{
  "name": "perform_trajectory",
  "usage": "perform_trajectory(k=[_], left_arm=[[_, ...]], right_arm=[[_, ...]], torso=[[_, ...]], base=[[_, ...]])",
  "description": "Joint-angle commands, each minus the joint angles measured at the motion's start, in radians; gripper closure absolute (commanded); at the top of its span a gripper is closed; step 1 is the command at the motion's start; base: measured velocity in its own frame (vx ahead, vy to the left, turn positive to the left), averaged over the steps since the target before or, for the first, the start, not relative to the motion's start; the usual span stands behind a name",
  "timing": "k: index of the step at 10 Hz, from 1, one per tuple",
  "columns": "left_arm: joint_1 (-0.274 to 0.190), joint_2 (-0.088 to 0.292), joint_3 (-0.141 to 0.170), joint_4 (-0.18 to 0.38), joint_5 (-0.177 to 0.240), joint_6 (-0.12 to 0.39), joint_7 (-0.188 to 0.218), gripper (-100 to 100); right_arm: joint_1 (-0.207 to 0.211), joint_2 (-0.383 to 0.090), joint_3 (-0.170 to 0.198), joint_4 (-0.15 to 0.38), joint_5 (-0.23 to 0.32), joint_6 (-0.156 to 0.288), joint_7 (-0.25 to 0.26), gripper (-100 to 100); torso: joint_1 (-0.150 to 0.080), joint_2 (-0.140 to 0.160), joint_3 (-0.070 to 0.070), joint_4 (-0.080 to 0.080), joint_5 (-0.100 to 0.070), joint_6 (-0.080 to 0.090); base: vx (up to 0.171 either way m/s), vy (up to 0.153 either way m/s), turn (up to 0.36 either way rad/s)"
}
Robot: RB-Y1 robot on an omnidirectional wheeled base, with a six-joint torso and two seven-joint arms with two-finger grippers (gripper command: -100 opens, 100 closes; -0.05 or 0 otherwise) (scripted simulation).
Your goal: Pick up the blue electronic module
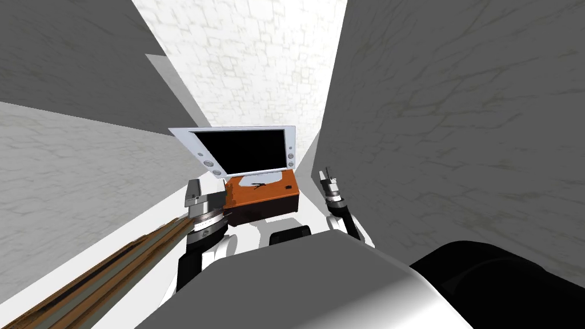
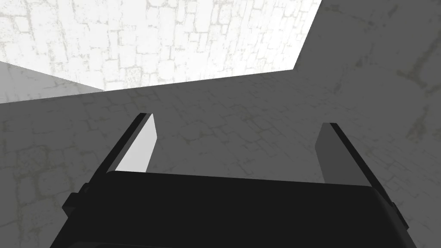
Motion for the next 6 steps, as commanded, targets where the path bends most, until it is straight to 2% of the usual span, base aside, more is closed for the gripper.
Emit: perform_trajectory(k=[1,6], left_arm=[[0.000,0.000,0.000,0.000,0.000,0.000,0.000,0],[0.000,0.000,0.000,0.000,0.000,0.000,0.000,0]], right_arm=[[0.011,-0.040,0.013,0.026,0.023,0.018,0.029,-100],[0.053,-0.165,0.069,0.153,0.126,0.081,0.131,-100]], torso=[[0.000,0.000,0.000,0.000,0.000,0.000],[-0.001,0.000,0.000,0.000,0.000,0.000]], base=[[-0.095,0.022,0.192],[-0.096,0.014,0.274]])
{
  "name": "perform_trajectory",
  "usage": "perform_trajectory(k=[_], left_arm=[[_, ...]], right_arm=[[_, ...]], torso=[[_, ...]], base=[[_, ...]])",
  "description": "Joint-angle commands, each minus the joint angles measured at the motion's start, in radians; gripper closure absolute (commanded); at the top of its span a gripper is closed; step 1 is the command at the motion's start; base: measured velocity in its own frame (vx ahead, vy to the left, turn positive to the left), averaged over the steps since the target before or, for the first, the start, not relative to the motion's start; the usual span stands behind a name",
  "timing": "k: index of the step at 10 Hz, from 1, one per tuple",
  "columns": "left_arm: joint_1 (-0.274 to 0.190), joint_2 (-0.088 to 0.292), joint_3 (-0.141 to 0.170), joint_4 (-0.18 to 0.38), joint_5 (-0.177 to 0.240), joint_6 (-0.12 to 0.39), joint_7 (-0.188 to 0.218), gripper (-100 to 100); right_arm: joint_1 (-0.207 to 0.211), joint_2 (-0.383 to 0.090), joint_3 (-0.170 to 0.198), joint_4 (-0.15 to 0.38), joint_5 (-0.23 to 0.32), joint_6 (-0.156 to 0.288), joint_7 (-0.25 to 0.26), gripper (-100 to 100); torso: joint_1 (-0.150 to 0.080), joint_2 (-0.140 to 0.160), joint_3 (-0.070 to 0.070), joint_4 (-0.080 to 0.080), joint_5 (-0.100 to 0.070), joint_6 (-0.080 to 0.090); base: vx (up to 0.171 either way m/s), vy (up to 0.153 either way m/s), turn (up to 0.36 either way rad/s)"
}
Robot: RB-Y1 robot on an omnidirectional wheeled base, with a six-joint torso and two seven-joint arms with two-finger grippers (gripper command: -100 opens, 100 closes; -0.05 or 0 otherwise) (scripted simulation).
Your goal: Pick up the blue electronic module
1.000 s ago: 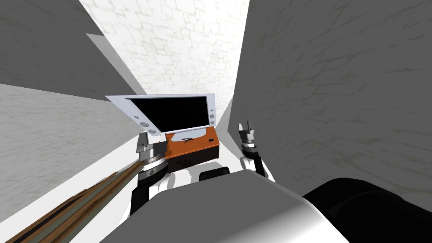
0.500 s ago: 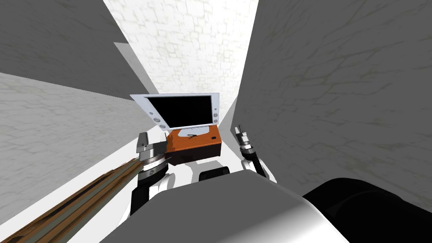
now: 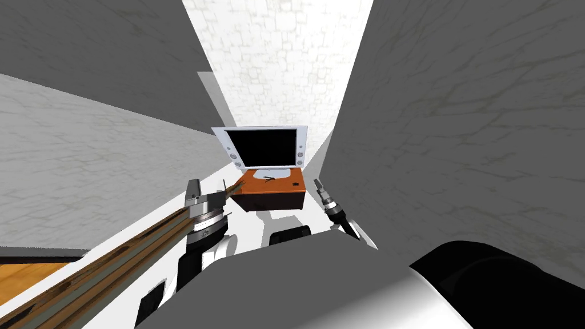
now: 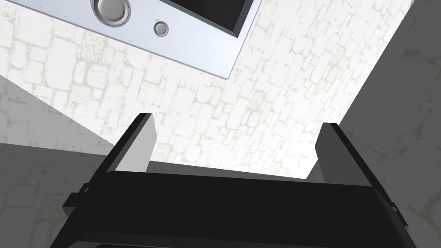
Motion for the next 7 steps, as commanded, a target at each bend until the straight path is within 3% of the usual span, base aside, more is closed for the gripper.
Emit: perform_trajectory(k=[1,2,4,5,7], left_arm=[[0.000,0.000,0.000,0.000,0.000,0.000,0.000,0],[0.000,0.000,0.000,0.000,0.000,0.000,0.000,0],[0.000,0.000,0.000,0.000,0.000,0.000,0.000,0],[0.000,0.000,0.000,0.000,0.000,0.000,0.000,0],[0.000,0.000,0.000,0.000,0.000,0.000,0.000,0]], right_arm=[[0.020,-0.042,0.022,0.044,0.040,0.030,0.038,-100],[0.031,-0.069,0.034,0.069,0.065,0.044,0.059,-100],[0.042,-0.096,0.046,0.120,0.092,0.058,0.080,-100],[0.042,-0.096,0.046,0.120,0.092,0.058,0.080,-100],[0.064,-0.151,0.071,0.190,0.146,0.084,0.119,-100]], torso=[[0.000,0.000,0.000,0.000,0.000,0.000],[-0.001,-0.001,0.000,0.000,0.000,0.000],[-0.002,-0.003,-0.002,-0.001,0.000,0.001],[-0.002,-0.004,-0.002,-0.001,0.000,0.000],[-0.002,-0.005,-0.003,-0.001,0.000,0.000]], base=[[-0.069,0.025,0.352],[-0.056,0.017,0.430],[-0.022,0.011,0.148],[-0.010,0.009,0.149],[-0.004,0.015,0.380]])
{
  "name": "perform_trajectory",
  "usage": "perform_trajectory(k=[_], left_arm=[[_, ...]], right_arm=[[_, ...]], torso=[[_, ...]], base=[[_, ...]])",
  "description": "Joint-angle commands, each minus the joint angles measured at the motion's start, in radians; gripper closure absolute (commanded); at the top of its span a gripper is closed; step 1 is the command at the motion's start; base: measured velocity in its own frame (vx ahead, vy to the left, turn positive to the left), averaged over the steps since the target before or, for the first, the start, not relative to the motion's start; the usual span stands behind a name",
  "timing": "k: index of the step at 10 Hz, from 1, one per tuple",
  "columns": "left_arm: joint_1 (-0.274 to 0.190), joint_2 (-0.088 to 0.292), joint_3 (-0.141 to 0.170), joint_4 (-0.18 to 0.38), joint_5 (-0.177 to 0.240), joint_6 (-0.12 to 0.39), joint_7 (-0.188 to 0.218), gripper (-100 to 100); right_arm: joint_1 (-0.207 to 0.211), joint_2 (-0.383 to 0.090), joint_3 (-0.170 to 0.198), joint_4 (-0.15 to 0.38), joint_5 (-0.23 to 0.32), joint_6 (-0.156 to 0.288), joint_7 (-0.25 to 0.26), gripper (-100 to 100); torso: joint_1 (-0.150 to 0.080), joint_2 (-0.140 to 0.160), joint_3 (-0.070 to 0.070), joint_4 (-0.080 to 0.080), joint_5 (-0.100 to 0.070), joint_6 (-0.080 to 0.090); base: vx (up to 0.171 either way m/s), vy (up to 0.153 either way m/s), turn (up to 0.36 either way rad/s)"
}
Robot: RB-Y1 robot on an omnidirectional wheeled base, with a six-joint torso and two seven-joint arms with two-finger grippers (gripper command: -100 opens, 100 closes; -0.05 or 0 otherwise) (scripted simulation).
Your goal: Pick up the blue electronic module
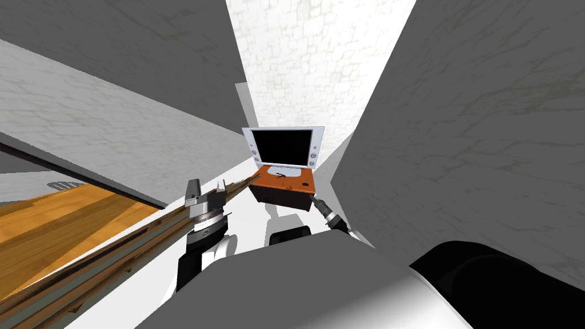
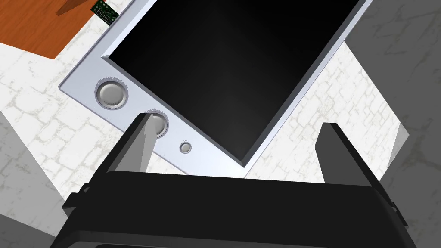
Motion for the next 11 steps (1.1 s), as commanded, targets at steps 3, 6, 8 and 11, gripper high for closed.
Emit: perform_trajectory(k=[3,6,8,11], left_arm=[[0.000,0.000,0.000,0.000,0.000,0.000,0.000,0],[0.000,0.000,0.000,0.000,0.000,0.000,0.000,0],[0.000,0.000,0.000,0.000,0.000,0.000,0.000,0],[0.000,0.000,0.000,0.000,0.000,0.000,0.000,0]], right_arm=[[0.028,-0.081,0.024,0.116,0.068,0.027,0.043,-100],[0.038,-0.108,0.036,0.193,0.097,0.038,0.059,-100],[0.048,-0.135,0.047,0.246,0.126,0.048,0.074,-100],[0.066,-0.187,0.068,0.348,0.184,0.066,0.100,-100]], torso=[[0.000,-0.001,0.000,0.000,0.000,0.000],[-0.001,-0.002,-0.001,0.000,0.000,0.000],[-0.001,-0.003,-0.002,-0.001,0.000,0.000],[-0.002,-0.005,-0.003,-0.001,0.000,0.001]], base=[[0.013,0.010,0.265],[0.030,0.001,0.226],[0.039,0.002,0.233],[0.071,-0.009,0.321]])
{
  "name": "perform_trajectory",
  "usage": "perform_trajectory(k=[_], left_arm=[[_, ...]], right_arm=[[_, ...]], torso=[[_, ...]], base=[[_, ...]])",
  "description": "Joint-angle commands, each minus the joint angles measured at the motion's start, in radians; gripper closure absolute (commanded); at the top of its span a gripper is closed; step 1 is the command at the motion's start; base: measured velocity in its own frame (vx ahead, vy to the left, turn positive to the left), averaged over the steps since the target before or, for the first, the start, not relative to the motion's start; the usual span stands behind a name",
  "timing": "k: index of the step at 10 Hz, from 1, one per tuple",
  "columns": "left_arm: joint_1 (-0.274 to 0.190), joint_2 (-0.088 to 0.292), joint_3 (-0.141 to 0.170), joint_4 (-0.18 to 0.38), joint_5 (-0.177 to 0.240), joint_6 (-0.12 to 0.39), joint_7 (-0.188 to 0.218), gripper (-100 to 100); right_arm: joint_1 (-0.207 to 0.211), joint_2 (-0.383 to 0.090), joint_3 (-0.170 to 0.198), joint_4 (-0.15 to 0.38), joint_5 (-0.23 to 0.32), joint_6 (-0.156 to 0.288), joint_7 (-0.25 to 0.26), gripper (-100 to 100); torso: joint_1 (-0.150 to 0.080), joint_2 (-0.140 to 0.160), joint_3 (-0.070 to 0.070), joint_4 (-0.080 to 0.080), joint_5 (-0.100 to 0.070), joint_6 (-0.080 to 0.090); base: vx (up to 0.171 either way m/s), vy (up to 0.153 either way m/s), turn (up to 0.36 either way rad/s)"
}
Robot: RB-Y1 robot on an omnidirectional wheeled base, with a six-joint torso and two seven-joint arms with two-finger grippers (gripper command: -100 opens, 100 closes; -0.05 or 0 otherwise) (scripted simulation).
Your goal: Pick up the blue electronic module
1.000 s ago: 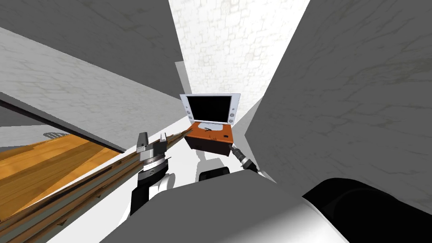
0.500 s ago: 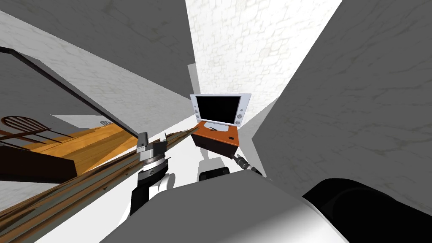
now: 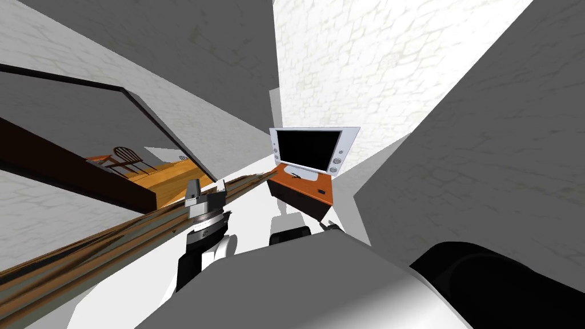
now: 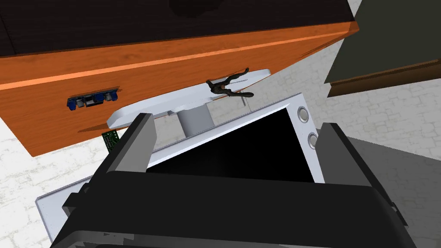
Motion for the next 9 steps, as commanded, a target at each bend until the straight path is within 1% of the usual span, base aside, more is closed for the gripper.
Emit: perform_trajectory(k=[1,2,3,4,5,6,7,8,9], left_arm=[[0.000,0.000,0.000,0.000,0.000,0.000,0.000,0],[0.000,0.000,0.000,0.000,0.000,0.000,0.000,0],[0.000,0.000,0.000,0.000,0.000,0.000,0.000,0],[0.000,0.000,0.000,0.000,0.000,0.000,0.000,0],[0.000,0.000,0.000,0.000,0.000,0.000,0.000,0],[0.000,0.000,0.000,0.000,0.000,0.000,0.000,0],[0.000,0.000,0.000,0.000,0.000,0.000,0.000,0],[0.000,0.000,0.000,0.000,0.000,0.000,0.000,0],[0.000,0.000,0.000,0.000,0.000,0.000,0.000,0]], right_arm=[[-0.018,0.006,0.006,0.048,0.007,-0.001,0.006,-100],[-0.010,-0.019,0.015,0.074,0.035,0.007,0.016,-100],[-0.010,-0.019,0.015,0.105,0.035,0.007,0.016,-100],[-0.003,-0.042,0.024,0.131,0.063,0.014,0.025,-100],[-0.003,-0.042,0.024,0.163,0.063,0.014,0.025,-100],[0.004,-0.064,0.032,0.201,0.091,0.020,0.033,-100],[0.004,-0.064,0.032,0.215,0.091,0.020,0.033,-100],[0.010,-0.084,0.039,0.246,0.118,0.025,0.039,-100],[0.010,-0.084,0.039,0.279,0.118,0.025,0.039,-100]], torso=[[0.000,0.000,0.000,0.000,0.000,0.000],[0.001,0.002,0.001,0.000,0.000,0.000],[0.001,0.001,0.001,0.000,0.000,-0.001],[0.000,0.001,0.001,0.000,0.000,0.000],[0.000,0.000,0.000,0.000,0.000,-0.001],[0.000,0.000,0.000,0.000,0.000,0.001],[-0.001,-0.001,-0.001,0.000,0.000,-0.001],[-0.001,-0.001,-0.001,0.000,0.000,0.000],[-0.001,-0.001,-0.001,0.000,0.000,-0.001]], base=[[0.031,-0.011,0.007],[0.055,-0.002,0.383],[0.055,-0.019,0.192],[0.066,-0.014,0.352],[0.067,-0.027,0.163],[0.091,-0.033,0.361],[0.077,-0.037,0.156],[0.088,-0.028,0.310],[0.081,-0.034,0.192]])
